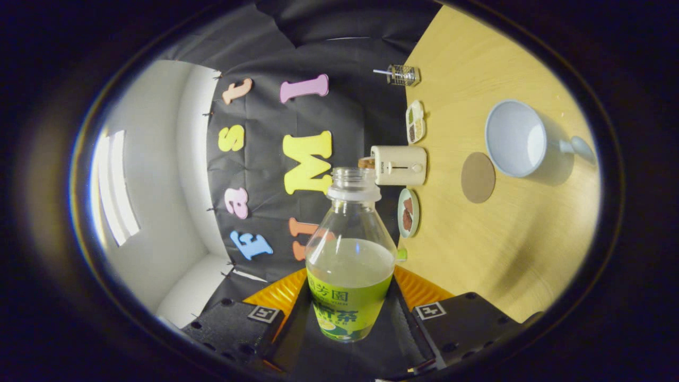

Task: Take the bottle from table, then pour the juice into the cup, finally place the bottle on the coaster

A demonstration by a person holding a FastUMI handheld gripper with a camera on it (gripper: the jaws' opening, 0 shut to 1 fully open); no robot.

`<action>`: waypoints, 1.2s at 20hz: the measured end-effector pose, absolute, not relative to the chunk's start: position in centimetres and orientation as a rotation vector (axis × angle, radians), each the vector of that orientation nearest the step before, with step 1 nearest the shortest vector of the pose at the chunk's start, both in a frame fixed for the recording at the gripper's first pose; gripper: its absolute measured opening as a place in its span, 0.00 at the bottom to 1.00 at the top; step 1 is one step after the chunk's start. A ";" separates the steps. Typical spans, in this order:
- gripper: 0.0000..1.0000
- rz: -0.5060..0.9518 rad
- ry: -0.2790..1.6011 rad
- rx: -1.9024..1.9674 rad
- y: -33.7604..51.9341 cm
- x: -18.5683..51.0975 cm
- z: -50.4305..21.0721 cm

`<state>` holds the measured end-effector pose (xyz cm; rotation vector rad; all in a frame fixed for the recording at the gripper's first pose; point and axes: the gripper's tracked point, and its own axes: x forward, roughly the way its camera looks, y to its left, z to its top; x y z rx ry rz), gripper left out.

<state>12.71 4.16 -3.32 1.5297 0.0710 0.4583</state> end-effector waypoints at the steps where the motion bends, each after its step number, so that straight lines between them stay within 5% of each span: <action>1: 0.78 0.466 0.067 1.547 4.2 12.7 -3.1; 24: 0.77 0.507 0.001 1.914 0.4 13.4 -2.2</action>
